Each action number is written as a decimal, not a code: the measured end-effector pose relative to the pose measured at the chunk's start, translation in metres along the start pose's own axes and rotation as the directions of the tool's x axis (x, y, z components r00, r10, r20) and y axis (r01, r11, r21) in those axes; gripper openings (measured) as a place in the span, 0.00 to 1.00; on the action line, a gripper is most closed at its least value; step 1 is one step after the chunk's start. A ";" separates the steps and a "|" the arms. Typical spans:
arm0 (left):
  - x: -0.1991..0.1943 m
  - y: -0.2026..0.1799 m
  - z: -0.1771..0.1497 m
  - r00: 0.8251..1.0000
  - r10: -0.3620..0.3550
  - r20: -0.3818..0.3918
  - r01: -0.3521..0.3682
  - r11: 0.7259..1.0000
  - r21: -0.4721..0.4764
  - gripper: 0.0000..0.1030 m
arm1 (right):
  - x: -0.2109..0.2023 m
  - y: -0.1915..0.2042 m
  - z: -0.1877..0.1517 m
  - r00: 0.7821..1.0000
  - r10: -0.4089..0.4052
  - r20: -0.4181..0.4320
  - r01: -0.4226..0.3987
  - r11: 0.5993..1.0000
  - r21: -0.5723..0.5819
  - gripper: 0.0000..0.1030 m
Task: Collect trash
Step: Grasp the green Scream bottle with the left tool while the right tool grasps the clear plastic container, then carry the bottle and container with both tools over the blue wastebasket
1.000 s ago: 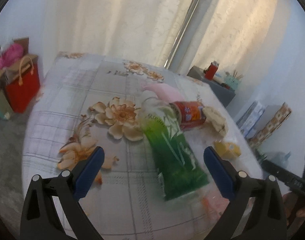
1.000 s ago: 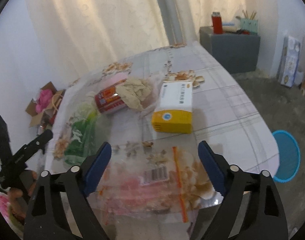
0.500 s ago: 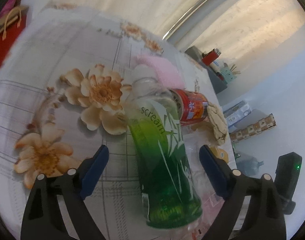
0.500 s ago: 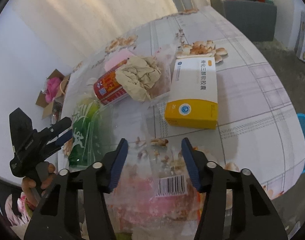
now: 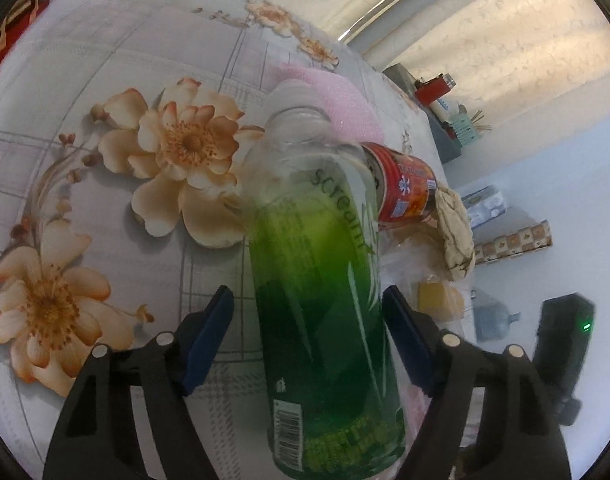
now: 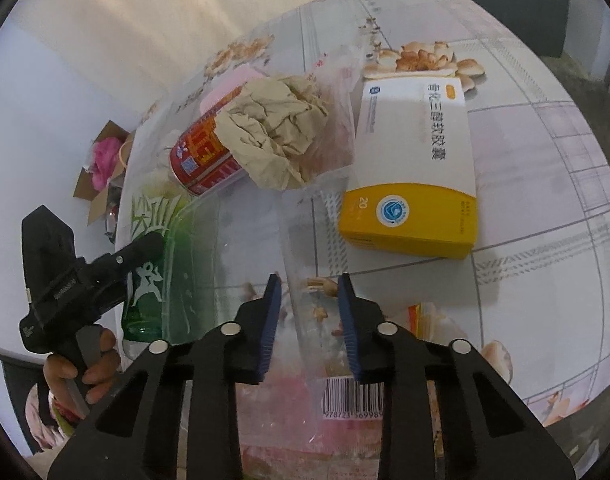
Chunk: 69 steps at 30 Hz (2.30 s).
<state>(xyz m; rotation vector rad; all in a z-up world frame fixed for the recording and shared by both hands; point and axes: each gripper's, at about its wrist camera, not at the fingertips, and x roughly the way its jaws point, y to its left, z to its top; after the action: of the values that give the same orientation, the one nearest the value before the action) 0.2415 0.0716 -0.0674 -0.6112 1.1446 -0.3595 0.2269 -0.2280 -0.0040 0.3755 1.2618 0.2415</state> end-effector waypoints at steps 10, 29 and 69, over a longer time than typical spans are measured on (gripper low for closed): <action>-0.001 0.019 0.006 0.998 -0.059 -0.025 0.057 0.994 -0.093 0.53 | 0.005 0.003 0.003 0.999 0.034 -0.002 -0.034 0.999 0.021 0.06; -0.048 0.040 -0.023 0.997 -0.044 0.061 0.054 0.983 -0.175 0.53 | 0.005 0.016 -0.006 0.988 0.155 -0.019 -0.154 0.987 0.042 0.02; -0.083 -0.132 -0.069 0.979 -0.185 0.086 0.167 0.969 0.184 0.53 | -0.146 -0.074 -0.067 0.917 0.165 0.363 -0.232 0.961 0.148 0.02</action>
<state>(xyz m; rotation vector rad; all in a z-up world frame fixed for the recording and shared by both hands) 0.1511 -0.0042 0.0559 -0.5700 0.9503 -0.5695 0.1186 -0.3418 0.0777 0.6835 0.8970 0.2177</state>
